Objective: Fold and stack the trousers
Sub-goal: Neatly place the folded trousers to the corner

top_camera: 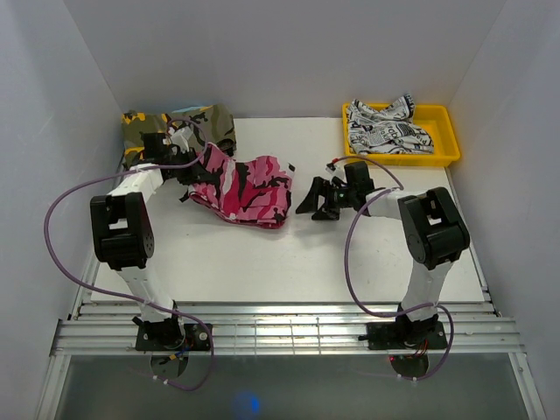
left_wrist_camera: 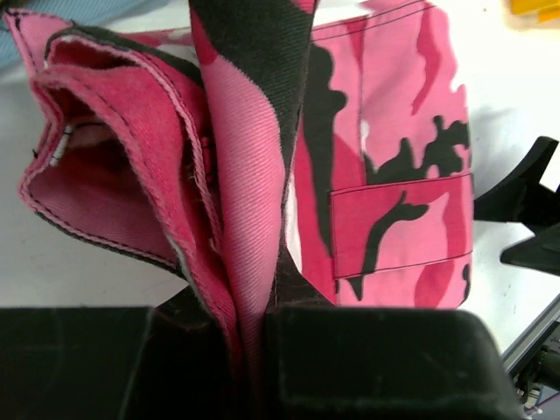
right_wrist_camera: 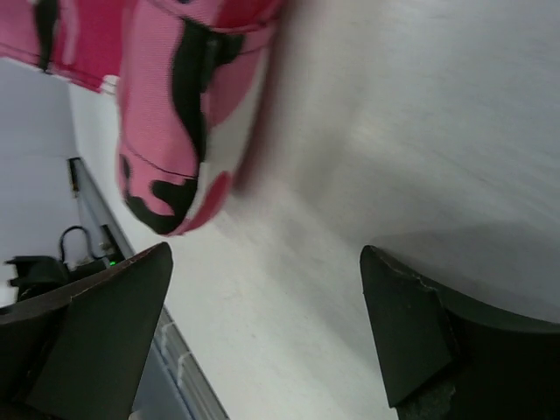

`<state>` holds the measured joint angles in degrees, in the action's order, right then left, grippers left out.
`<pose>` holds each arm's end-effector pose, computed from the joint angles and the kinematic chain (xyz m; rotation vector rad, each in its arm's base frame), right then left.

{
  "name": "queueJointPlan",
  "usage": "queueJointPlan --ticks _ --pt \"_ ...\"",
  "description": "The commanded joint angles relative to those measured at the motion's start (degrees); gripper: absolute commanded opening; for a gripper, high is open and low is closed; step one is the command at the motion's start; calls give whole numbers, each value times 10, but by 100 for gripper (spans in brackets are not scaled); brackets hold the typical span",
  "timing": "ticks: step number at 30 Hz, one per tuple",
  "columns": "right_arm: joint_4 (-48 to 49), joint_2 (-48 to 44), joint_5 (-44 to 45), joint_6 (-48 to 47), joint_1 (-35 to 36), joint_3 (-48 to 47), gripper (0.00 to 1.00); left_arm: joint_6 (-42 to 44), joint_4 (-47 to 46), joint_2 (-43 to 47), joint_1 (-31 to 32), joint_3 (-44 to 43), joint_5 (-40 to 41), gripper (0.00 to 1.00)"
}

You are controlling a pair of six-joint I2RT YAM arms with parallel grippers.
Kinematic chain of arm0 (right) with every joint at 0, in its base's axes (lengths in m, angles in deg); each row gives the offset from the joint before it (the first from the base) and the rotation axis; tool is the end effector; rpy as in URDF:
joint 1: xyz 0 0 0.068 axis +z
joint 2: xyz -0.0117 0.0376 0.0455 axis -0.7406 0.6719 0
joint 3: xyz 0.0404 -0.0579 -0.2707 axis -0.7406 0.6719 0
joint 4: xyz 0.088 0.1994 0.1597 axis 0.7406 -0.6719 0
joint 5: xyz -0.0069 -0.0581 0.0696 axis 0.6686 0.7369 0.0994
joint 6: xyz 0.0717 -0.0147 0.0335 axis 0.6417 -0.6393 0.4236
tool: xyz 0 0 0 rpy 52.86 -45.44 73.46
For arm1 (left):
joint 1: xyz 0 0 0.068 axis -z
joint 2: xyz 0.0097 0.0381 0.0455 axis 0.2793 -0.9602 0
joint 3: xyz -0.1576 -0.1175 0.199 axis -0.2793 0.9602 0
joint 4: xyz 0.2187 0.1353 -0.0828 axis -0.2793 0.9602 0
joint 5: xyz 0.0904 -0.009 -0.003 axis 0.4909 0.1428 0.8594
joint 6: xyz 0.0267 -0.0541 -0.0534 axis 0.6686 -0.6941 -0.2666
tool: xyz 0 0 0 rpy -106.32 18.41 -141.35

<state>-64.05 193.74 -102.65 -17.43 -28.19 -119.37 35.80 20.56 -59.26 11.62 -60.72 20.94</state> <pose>0.3662 0.1757 0.1292 -0.1796 2.4083 1.1717 0.4320 -0.0079 0.1983 0.0295 2.3599 -0.8241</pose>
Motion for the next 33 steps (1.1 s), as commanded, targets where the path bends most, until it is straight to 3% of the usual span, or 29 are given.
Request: queueJointPlan --ticks 1,6,8,9,10,13,19,24,33 --pt "196 23 -69 166 44 -29 92 6 3 13 0 -17 -5 0" --pt "238 96 -61 207 93 -80 92 6 -18 8 -1 -32 -1 0" --pt "236 122 -56 199 104 -104 99 12 -20 4 -1 -45 -12 0" --pt "226 132 -49 193 109 -115 89 20 -21 4 0 -48 -14 0" --pt "225 141 -47 188 109 -126 61 29 -24 7 0 -51 -16 0" --pt "174 156 -28 125 100 -188 8 76 -41 32 0 -66 -3 0" --pt "136 104 39 -2 75 -261 8 155 -188 126 0 -9 49 0" --pt "141 83 73 -50 72 -319 8 131 -265 156 -17 -2 92 0" --pt "102 199 102 -118 83 -574 8 53 -347 142 -97 -1 124 0"
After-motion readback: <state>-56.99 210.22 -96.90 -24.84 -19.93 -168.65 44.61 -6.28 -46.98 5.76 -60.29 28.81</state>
